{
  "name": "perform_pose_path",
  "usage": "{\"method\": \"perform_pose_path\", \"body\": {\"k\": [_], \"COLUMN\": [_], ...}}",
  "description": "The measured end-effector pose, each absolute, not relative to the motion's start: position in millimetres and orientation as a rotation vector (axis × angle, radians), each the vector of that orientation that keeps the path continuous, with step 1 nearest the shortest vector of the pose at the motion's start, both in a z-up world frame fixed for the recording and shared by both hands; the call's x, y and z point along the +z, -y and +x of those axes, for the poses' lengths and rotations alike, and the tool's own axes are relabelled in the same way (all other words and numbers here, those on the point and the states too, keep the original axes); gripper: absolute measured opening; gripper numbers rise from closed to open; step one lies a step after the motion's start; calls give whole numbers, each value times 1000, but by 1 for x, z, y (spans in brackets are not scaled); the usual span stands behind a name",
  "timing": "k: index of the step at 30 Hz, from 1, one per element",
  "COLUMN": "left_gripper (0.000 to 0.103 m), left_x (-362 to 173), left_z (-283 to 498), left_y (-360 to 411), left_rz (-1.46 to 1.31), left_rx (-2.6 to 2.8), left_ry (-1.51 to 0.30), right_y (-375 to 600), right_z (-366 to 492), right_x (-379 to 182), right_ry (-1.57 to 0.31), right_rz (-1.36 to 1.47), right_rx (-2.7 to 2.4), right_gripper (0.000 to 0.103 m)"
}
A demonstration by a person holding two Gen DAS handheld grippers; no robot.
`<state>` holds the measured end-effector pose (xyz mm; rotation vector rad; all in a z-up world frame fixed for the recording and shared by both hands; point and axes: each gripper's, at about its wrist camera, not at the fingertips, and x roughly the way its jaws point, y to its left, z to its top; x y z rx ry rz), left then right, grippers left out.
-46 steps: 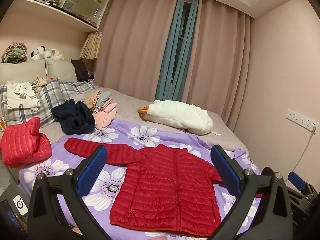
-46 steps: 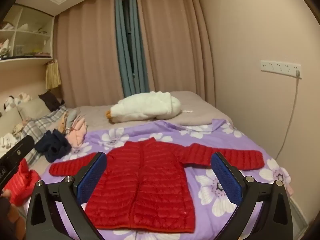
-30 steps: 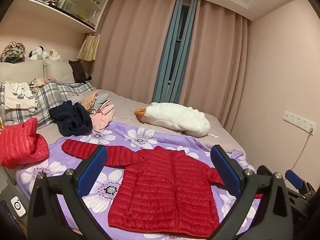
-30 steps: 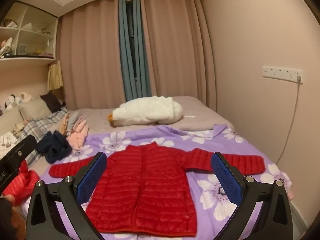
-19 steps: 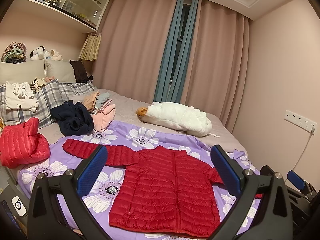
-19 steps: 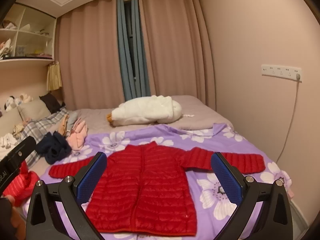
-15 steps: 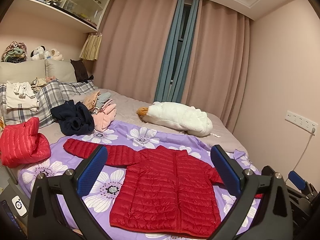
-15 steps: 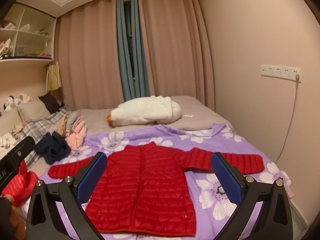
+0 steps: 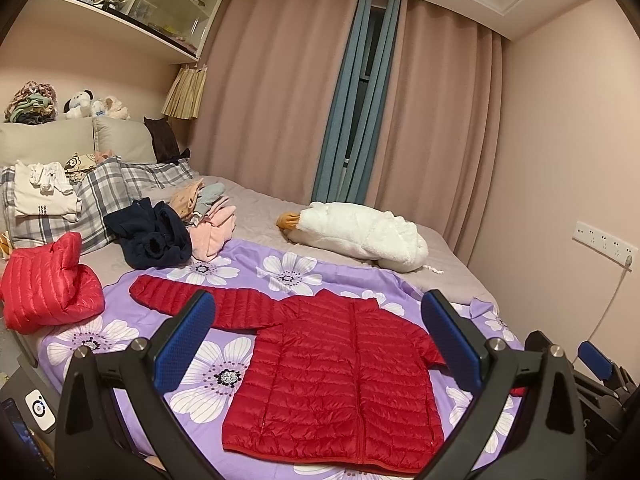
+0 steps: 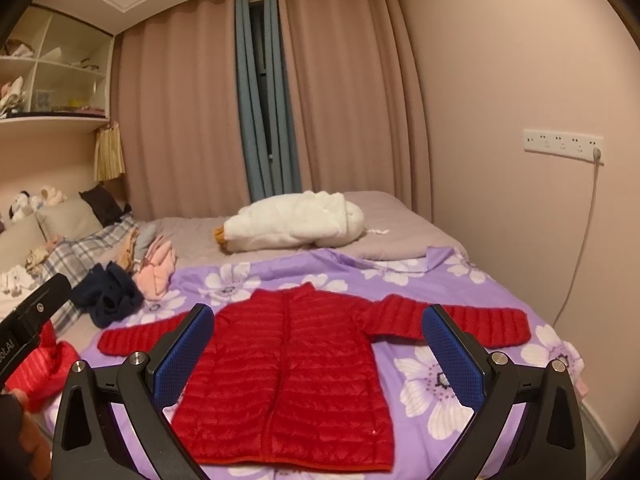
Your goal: Fold large clothes
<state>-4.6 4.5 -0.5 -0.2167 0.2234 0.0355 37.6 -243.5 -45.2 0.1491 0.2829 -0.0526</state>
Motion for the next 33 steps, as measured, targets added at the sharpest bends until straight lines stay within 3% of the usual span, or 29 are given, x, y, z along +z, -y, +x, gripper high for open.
{"method": "perform_pose_path", "body": {"k": [33], "left_gripper": [103], "left_x": [1], "left_z": [-10], "left_y": [-5], "left_rz": [-205], "left_rx": [40], "left_ry": [-226], "right_y": [243], "right_z": [35], "right_x": [-47], "right_ry": [-275], "right_rz": [142], "right_rx": [-57], "right_gripper": [103]}}
